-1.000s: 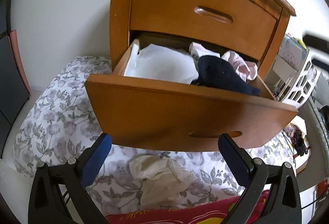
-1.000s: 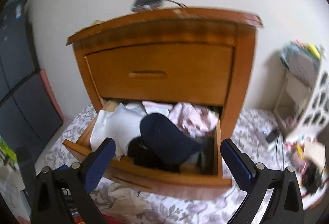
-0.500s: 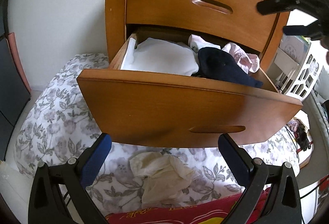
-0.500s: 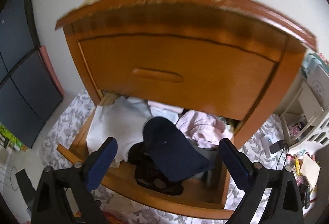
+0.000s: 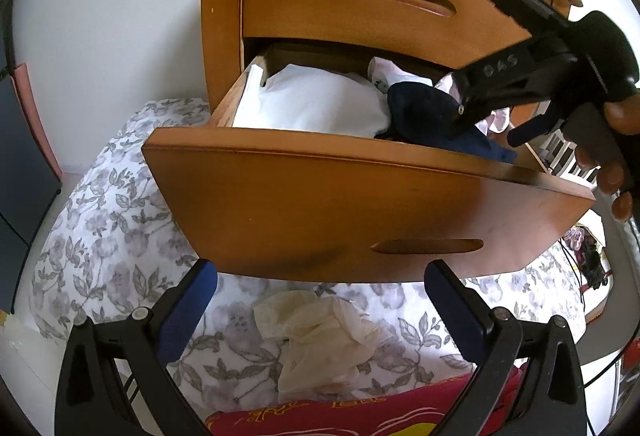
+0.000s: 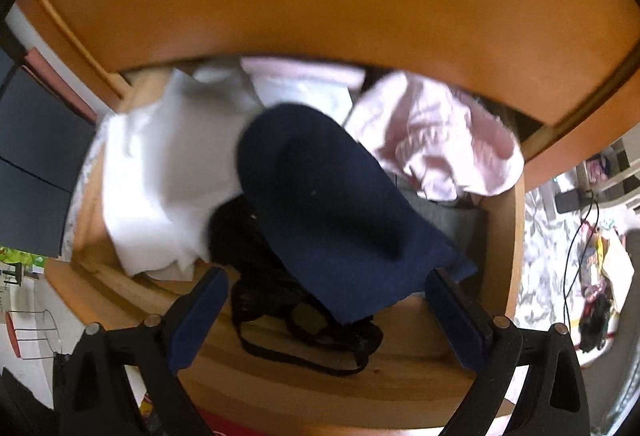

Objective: Take underwear out of drawer
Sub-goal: 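Grasp the navy blue garment with the right gripper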

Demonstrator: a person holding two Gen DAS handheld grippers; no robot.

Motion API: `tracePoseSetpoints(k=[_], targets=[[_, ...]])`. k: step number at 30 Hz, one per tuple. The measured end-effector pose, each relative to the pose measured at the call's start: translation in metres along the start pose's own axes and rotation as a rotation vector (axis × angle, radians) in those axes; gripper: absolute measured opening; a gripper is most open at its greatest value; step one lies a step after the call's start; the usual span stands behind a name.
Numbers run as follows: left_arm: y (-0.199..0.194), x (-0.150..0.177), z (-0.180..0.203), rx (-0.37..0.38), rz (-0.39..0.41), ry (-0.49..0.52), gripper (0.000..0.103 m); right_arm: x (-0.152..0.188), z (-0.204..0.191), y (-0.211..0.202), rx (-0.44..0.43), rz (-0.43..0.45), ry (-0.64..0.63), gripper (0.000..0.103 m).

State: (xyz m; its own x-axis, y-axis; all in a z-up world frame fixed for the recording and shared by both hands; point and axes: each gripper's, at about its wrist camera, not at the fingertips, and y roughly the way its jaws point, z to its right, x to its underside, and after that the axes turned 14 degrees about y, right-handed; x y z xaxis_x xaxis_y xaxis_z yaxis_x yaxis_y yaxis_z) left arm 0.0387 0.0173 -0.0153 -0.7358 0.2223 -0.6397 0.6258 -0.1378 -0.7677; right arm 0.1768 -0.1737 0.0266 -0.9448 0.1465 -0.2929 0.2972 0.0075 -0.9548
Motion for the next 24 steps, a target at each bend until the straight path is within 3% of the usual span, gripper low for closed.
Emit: tracePoseSetpoints(k=[7,12,17,24], targets=[[0.001,0.0,0.0,0.003,-0.003,0.007,0.103,0.001,-0.006,0.035,0.117,-0.094,-0.073,0.099],[0.003,0.0,-0.003,0.017,-0.009,-0.001,0.103,0.001,-0.012,0.049,0.174,-0.078,-0.126,0.092],[0.004,0.0,-0.003,0.022,-0.013,-0.001,0.103,-0.01,-0.014,0.055,0.181,-0.072,-0.134,0.089],[0.005,0.001,-0.004,0.03,-0.02,-0.003,0.103,-0.006,-0.013,0.05,0.153,-0.032,-0.144,0.073]])
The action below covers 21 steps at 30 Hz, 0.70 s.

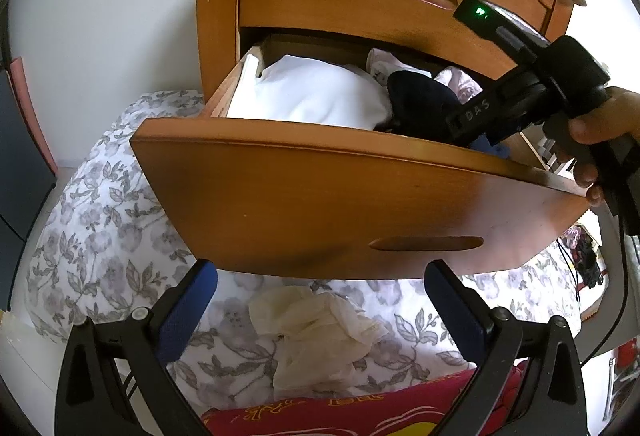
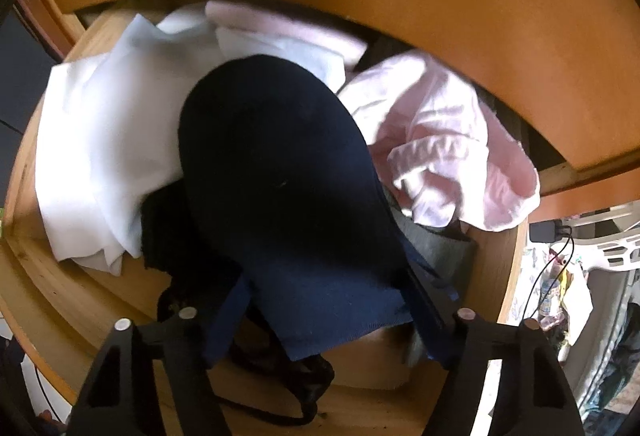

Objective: Take underwear out of drawer
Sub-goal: 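Grasp the navy blue garment with the right gripper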

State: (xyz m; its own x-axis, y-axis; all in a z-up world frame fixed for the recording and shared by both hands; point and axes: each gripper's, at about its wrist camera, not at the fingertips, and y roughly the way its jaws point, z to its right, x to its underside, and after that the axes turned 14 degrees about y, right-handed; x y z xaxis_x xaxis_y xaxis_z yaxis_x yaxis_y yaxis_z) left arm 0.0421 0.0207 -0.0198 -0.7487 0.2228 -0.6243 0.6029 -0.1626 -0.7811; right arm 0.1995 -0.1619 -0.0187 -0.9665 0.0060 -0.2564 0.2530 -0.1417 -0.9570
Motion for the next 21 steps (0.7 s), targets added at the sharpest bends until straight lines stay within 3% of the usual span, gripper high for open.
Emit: tracePoseSetpoints(k=[9,21], targets=[[0.001,0.0,-0.001,0.005,-0.002,-0.001,0.103,0.008,0.018,-0.025,-0.067,0.05,0.066,0.056],[0.001,0.0,-0.002,0.01,-0.003,-0.004,0.103,0.005,0.042,-0.056,-0.033,0.158,0.124,0.043]])
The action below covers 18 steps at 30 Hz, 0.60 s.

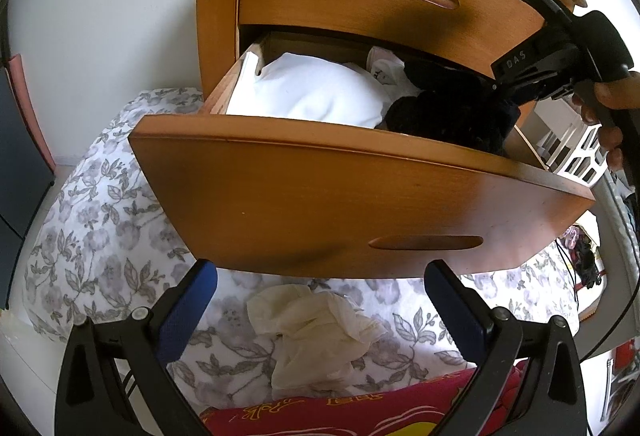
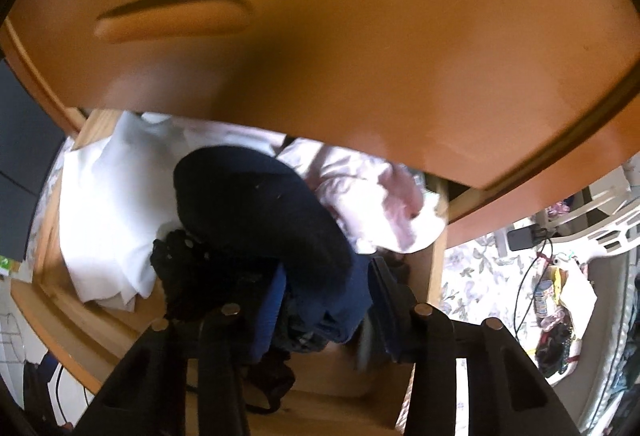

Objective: Take underwear out of drawer
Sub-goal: 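Grasp the navy blue garment with the right gripper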

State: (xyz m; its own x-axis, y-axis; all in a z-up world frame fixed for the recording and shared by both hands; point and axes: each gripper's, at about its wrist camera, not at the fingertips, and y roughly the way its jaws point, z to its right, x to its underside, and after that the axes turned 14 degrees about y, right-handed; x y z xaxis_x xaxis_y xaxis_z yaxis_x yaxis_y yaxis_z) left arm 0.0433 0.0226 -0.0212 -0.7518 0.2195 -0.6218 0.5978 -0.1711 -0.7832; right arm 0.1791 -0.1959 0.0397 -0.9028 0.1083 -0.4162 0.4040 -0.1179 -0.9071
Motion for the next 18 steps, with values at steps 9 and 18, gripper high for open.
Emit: tracePoseSetpoints(k=[9,18], targets=[[0.001,0.001,-0.001,0.011,-0.003,-0.008,0.103,-0.012,0.009,0.0,-0.039,-0.038,-0.027,0.043],[0.002,0.0,0.001,0.007,-0.005,-0.005,0.103,-0.015,0.043,-0.004,-0.031,-0.029,0.004,0.043]])
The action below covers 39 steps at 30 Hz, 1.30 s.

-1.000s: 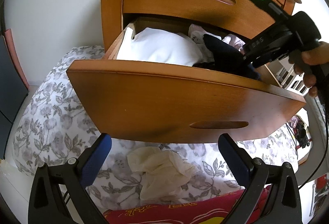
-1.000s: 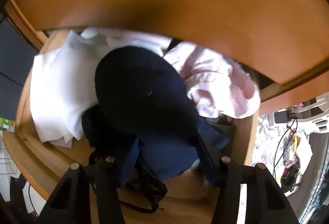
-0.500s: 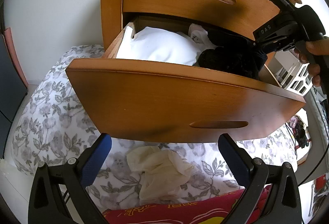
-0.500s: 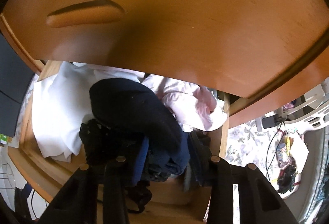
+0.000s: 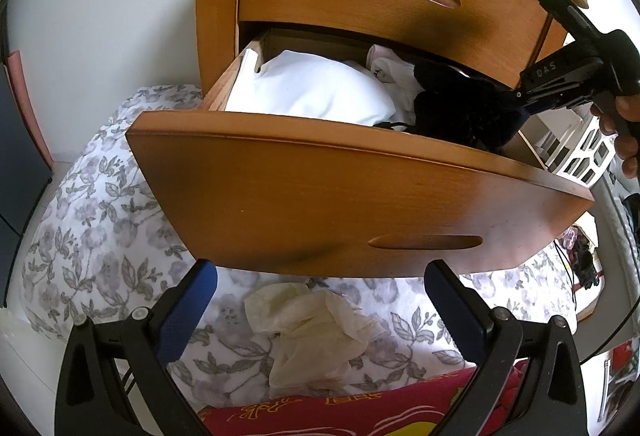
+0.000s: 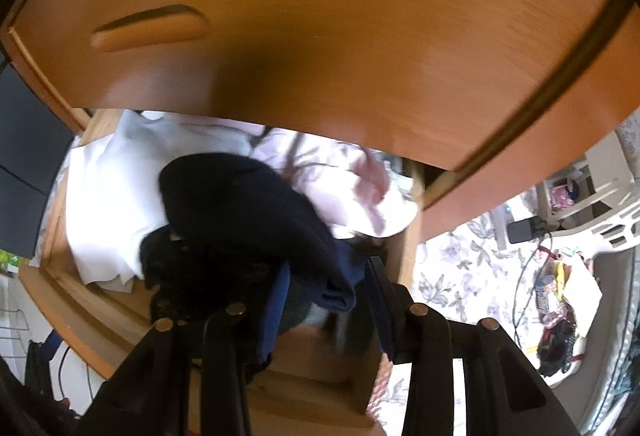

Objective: Take underwear out of drawer
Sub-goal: 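Grasp the navy blue garment with the right gripper, then lift the navy blue garment up out of the drawer with the right gripper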

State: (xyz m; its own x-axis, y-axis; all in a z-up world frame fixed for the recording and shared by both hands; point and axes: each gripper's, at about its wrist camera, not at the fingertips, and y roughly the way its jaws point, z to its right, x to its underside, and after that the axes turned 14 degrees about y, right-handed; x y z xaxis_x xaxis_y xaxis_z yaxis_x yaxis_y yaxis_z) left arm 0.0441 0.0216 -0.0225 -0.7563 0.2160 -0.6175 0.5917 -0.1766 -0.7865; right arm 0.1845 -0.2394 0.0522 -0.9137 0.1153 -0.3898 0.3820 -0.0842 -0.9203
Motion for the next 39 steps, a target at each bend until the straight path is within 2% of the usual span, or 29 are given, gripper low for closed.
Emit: tracePoseSetpoints(k=[8,10,14,17,24,29,36,39], targets=[[0.0,0.0,0.0,-0.002,0.0,0.003,0.103,0.002,-0.018,0.024,0.01,-0.02,-0.032,0.043],[0.0,0.0,0.0,-0.002,-0.002,0.001,0.103,0.001,-0.021,0.029,0.026,-0.013,-0.035,0.039],[0.0,0.0,0.0,-0.001,-0.001,0.0,0.103,0.003,-0.024,0.032,0.032,0.001,-0.032,0.022],[0.0,0.0,0.0,-0.001,-0.002,0.001,0.103,0.007,-0.023,0.03,0.033,0.022,-0.035,0.019],[0.0,0.0,-0.001,-0.002,-0.003,0.001,0.103,0.012,-0.011,0.004,0.006,0.107,-0.004,0.017],[0.0,0.0,-0.001,-0.005,-0.004,0.0,0.103,0.019,-0.002,-0.029,-0.028,0.218,0.003,0.017],[-0.001,0.0,0.001,-0.018,-0.006,0.006,0.103,0.038,0.012,-0.068,-0.077,0.317,0.023,0.017],[0.0,0.0,0.001,-0.022,-0.007,0.004,0.103,0.046,0.006,-0.1,-0.101,0.358,0.025,0.017]])
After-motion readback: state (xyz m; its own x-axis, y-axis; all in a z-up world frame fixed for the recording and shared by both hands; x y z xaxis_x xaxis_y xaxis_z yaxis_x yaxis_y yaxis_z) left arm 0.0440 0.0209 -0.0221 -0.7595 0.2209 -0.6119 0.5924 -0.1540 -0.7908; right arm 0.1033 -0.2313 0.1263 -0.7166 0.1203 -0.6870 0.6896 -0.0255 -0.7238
